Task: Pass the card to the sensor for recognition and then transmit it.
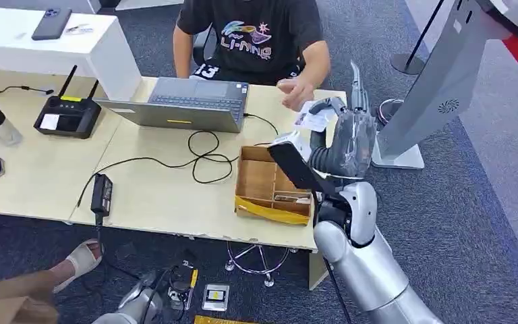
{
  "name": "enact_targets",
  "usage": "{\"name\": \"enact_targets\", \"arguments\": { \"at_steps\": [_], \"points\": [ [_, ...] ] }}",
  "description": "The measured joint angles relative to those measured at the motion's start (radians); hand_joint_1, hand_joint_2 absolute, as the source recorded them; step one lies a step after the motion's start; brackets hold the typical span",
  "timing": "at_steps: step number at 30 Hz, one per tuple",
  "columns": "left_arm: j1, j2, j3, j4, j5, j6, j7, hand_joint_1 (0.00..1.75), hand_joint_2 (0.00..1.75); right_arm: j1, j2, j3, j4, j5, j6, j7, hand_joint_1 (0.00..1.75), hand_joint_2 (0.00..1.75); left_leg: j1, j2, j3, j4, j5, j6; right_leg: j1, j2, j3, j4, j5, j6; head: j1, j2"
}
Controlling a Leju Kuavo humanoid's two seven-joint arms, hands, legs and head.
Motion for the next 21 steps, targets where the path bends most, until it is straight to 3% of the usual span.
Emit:
{"name": "enact_targets", "arguments": {
  "at_steps": [8, 14, 21],
  "points": [
    [-0.026, -0.051, -0.026, 0.000, 0.000, -0.011, 0.014, 0.00, 1.75, -0.180, 0.094, 0.097, 0.096, 0.003, 0.160, 0.045, 1.75, 1.75, 0.000, -0.001, -0.001, 0.000, 0.001, -0.001, 0.000, -0.001, -0.001, 0.001, 0.000, 0.000, 0.000, 0.000],
    [-0.040, -0.088, -0.034, 0.000, 0.001, 0.006, 0.018, 0.00, 1.75, -0.316, 0.174, 0.144, 0.303, 0.023, 0.198, 0.125, 1.75, 1.75, 0.000, -0.001, -0.002, 0.000, 0.001, 0.000, 0.000, -0.002, -0.001, 0.001, 0.000, 0.000, 0.000, 0.000],
    [-0.042, -0.119, -0.035, 0.000, 0.000, 0.033, 0.066, 0.00, 1.75, -0.388, 0.206, 0.174, 0.489, 0.103, 0.227, 0.209, 1.75, 1.75, 0.000, -0.001, -0.002, 0.000, 0.001, 0.000, 0.000, -0.002, -0.001, 0.001, 0.000, 0.000, 0.000, 0.000]
  ]
}}
